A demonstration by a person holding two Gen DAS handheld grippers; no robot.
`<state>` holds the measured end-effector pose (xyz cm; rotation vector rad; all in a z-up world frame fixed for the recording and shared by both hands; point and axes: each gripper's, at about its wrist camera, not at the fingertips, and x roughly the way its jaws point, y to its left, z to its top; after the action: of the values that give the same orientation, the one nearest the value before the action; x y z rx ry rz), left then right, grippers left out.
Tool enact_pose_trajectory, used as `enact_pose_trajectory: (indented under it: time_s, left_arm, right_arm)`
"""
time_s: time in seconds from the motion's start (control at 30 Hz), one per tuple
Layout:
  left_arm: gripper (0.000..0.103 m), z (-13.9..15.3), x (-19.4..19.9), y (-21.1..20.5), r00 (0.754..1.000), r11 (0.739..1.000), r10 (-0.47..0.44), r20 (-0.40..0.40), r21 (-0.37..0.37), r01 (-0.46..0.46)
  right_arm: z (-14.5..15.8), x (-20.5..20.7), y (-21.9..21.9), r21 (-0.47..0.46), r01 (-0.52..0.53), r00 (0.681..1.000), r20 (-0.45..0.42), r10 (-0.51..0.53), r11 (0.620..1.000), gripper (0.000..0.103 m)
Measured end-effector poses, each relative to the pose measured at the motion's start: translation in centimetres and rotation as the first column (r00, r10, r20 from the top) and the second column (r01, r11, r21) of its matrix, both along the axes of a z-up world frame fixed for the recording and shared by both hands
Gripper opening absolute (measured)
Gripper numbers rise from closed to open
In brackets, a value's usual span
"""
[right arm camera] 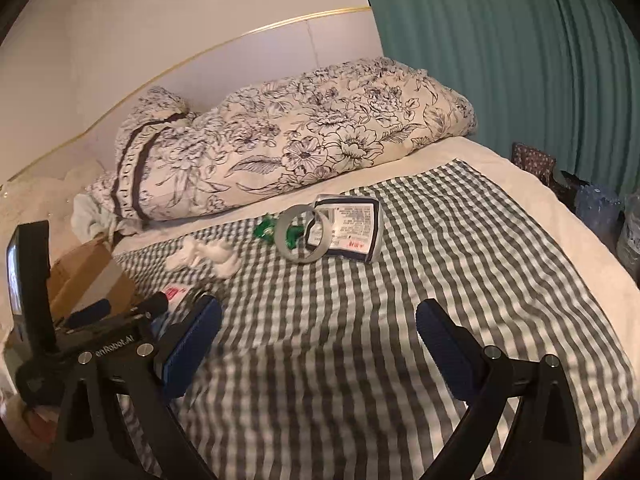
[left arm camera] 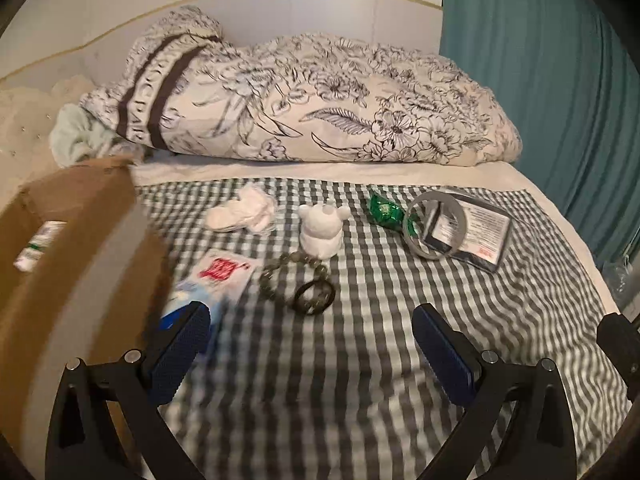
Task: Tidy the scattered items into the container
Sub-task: 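Move both tools back over the remaining items on the sheet, then grasp the bead bracelet with the left tool while the right grasps the tape roll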
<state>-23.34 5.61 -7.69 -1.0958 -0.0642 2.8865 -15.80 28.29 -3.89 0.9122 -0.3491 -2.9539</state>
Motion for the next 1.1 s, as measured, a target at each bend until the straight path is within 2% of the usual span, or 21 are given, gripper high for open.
enact_pose_trajectory:
  time_s: [0.17, 0.27, 0.33, 0.53, 0.63, 0.77, 0.8, 0.9, 0.93, 1.0, 1.1]
  left_arm:
    - [0.103, -3.8, -4.3, 0.2, 0.999, 1.0, 0.022, 0.031, 0.002, -0.022]
    - [0.103, -5.9, -6.0, 0.1, 0.996, 0.999, 0.053, 0.066, -0.001, -0.053]
    - [0.103, -6.4, -6.3, -0.1, 0.996, 0.998, 0.067, 0.065, 0.001, -0.067]
    - [0.103, -7.3, -6.9, -0.1, 0.995, 0.996, 0.086, 0.056, 0.018, -0.088]
    - [0.103, -7.4, -6.8, 0.1, 0.996, 0.997, 0.075, 0.053, 0.011, -0.075]
    - [0.103, -7.5, -6.9, 0.0, 0.997, 0.998, 0.048, 0.057, 0.043, -0.051]
    - [0.1, -7.7, -7.0, -0.2, 0.997, 0.997, 0.047, 0.066, 0.053, -0.051]
    - [0.075, -7.9, -7.3, -0.7, 0.995, 0.995, 0.051, 0.09, 0.084, -0.058]
    - [0.07, -8.0, -7.4, -0.8, 0.994, 0.994, 0.054, 0.098, 0.086, -0.063]
    - [0.066, -8.0, -7.4, -0.8, 0.993, 0.994, 0.052, 0.102, 0.087, -0.061]
    - [0.05, -8.0, -7.2, -0.8, 0.995, 0.994, 0.048, 0.092, 0.09, -0.056]
  right_arm:
    - [-2.3, -4.6, -0.3, -0.019, -0.007, 1.0, 0.013, 0.007, 1.0, 0.098]
    - [-4.0, -6.6, -0.6, 0.016, 0.044, 0.999, -0.008, -0.043, 0.999, 0.098]
    - [-5.1, -7.9, -0.8, 0.047, 0.069, 0.998, 0.007, -0.069, 0.997, 0.098]
    - [-6.7, -11.5, -1.2, 0.065, 0.073, 0.996, 0.048, -0.076, 0.995, 0.098]
    - [-7.2, -12.9, -1.7, 0.085, 0.056, 0.996, 0.064, -0.062, 0.995, 0.098]
    - [-7.7, -14.9, -3.3, 0.129, 0.013, 0.996, 0.088, -0.025, 0.992, 0.098]
    - [-7.7, -15.3, -3.8, 0.148, 0.004, 0.996, 0.088, -0.017, 0.989, 0.098]
    - [-8.0, -16.7, -5.3, 0.214, -0.007, 0.995, 0.098, -0.014, 0.977, 0.098]
    - [-8.2, -17.0, -5.5, 0.227, -0.008, 0.995, 0.103, -0.015, 0.974, 0.098]
    - [-8.3, -17.8, -5.8, 0.248, -0.004, 0.994, 0.107, -0.023, 0.969, 0.098]
    - [-8.7, -18.9, -6.2, 0.27, -0.007, 0.992, 0.122, -0.027, 0.963, 0.098]
